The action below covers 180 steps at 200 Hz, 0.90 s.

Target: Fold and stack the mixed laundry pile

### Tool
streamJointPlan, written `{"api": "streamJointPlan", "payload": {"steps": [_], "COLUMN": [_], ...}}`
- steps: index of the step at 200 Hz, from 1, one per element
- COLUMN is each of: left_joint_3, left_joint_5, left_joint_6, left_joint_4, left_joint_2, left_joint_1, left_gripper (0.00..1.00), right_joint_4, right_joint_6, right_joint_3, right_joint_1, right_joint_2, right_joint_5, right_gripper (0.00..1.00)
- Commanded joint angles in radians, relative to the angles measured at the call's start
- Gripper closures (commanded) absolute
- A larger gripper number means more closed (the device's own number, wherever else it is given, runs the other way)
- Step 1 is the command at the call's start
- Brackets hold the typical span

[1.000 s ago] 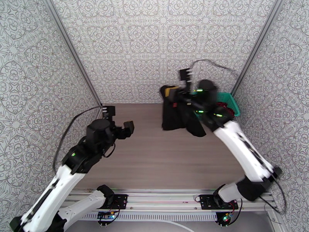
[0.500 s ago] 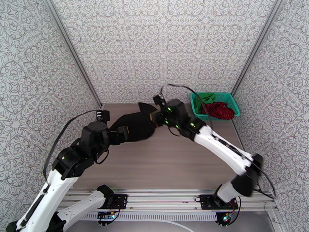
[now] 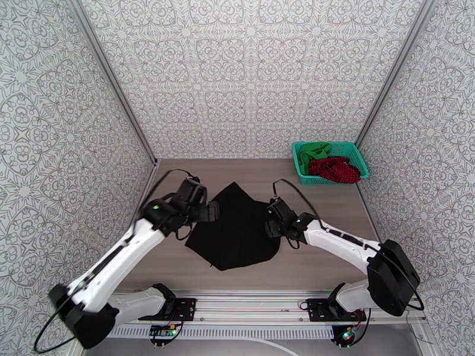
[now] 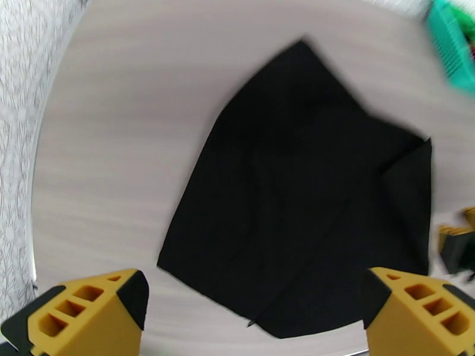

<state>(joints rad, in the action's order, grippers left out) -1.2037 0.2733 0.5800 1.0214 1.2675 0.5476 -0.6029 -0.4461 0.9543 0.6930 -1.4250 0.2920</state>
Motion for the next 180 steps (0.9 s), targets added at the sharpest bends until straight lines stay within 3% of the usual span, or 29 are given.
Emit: {"api": "streamJointPlan", "payload": {"steps": [1,45,92,114,136,154,163,180], "left_joint_3": [0.071,0.234,0.265,0.265,0.294,0.322,0.338,0.376], "left_joint_5": [0.001,-0.028,-0.112,-0.139,-0.162,-0.175,-0.178,-0.177], "left_joint_6": [0.057,0.095,0.110,0.114,0.132,0.148,0.157,0.179], "left_joint_4": [0.015,-0.121,-0.289,-0.325,-0.359,-0.368,-0.365,-0.349], "left_joint_2": [0.073,0.226,0.456,0.551,0.580,0.569,0.551,0.503], "left_joint_1": [-0.064,-0.193,-0.208,-0.185,-0.159,-0.140,-0.129,-0.106], "left_gripper": [0.00,0.01,0.06,0.28,0.72,1.00,1.00,1.00], "right_joint_4": [-0.093,-0.126,-0.041,-0.008,0.018,0.016,0.005,-0.025], "right_joint_6": [-0.050,-0.101,-0.126,-0.119,-0.109,-0.102,-0.093,-0.061], "right_joint_3": [0.081,0.066,0.034,0.058,0.082,0.106,0.127,0.197], "right_joint_1": [-0.013,-0.015,-0.025,-0.029,-0.027,-0.028,-0.030,-0.034], "right_joint_2": [0.053,0.068,-0.079,-0.185,-0.260,-0.300,-0.317,-0.354], "right_joint_5": [0.054,-0.127,-0.123,-0.150,-0.203,-0.192,-0.172,-0.112], "right_gripper": [0.01,0.01,0.02,0.08,0.15,0.24,0.32,0.68]}}
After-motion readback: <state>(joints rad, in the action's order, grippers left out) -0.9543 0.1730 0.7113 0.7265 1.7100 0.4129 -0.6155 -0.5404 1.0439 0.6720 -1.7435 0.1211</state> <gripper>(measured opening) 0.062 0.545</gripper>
